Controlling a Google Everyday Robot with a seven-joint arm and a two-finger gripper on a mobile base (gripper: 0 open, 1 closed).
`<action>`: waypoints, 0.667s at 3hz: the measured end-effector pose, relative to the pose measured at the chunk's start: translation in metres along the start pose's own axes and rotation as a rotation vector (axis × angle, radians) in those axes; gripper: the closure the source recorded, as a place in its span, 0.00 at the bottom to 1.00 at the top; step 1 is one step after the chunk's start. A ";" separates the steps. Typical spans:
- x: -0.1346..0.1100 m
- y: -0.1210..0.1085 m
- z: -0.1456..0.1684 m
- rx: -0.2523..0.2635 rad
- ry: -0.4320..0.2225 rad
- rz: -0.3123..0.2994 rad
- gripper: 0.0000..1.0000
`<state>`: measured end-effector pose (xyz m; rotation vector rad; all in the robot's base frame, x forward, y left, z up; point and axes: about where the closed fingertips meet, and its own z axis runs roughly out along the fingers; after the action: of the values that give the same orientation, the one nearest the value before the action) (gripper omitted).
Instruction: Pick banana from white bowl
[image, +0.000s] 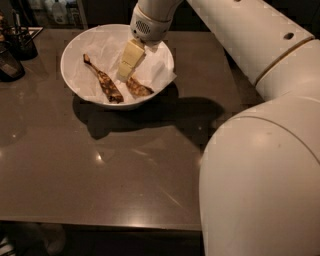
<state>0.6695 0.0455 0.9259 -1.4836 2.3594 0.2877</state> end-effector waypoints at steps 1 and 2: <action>-0.003 0.005 0.010 -0.003 -0.002 -0.025 0.17; -0.001 0.005 0.018 -0.015 0.006 -0.032 0.29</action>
Offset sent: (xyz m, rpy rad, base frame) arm -0.0036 0.0052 -0.0242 -0.0139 0.0213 0.0472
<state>0.6683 0.0549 0.9093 -1.5294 2.3412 0.2943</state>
